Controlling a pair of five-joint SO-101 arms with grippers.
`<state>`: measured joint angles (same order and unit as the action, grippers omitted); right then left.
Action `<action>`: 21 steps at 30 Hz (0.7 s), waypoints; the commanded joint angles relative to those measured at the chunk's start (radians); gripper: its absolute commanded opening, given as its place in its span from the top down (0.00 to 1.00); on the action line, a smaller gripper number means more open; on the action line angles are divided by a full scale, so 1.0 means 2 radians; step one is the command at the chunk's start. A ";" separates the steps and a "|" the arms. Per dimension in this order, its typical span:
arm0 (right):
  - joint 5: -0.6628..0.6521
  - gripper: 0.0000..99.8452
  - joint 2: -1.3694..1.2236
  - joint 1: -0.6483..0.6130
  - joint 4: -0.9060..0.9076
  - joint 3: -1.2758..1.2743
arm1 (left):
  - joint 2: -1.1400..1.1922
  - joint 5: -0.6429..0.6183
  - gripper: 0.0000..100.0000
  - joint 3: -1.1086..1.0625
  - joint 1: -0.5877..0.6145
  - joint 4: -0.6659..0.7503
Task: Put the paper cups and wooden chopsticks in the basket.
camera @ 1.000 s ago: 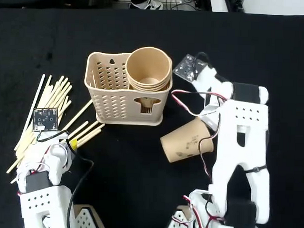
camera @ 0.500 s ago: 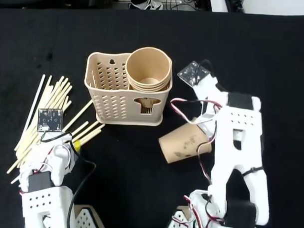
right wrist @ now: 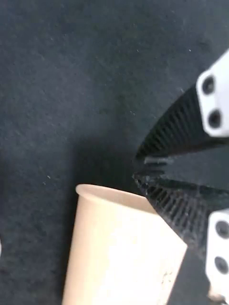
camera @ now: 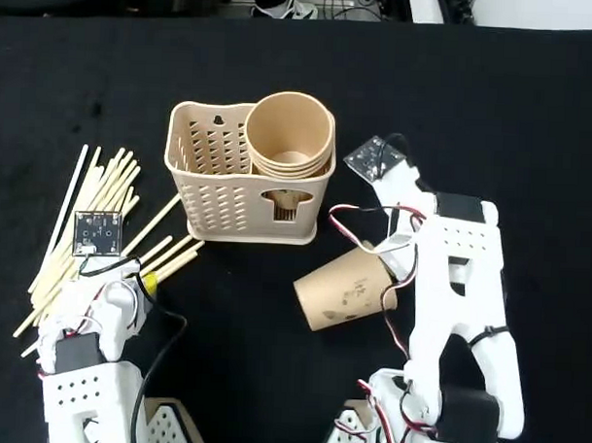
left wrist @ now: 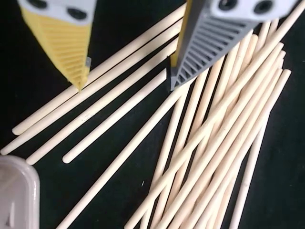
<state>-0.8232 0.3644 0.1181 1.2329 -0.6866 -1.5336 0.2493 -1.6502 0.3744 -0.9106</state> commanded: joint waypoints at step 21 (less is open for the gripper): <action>0.097 0.80 0.109 -0.092 0.183 0.096 | -0.003 0.002 0.73 0.004 -0.003 0.007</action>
<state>-0.6421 0.5102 -0.0153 1.6364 -0.4503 -1.5336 0.2493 -1.6502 0.3744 -0.9106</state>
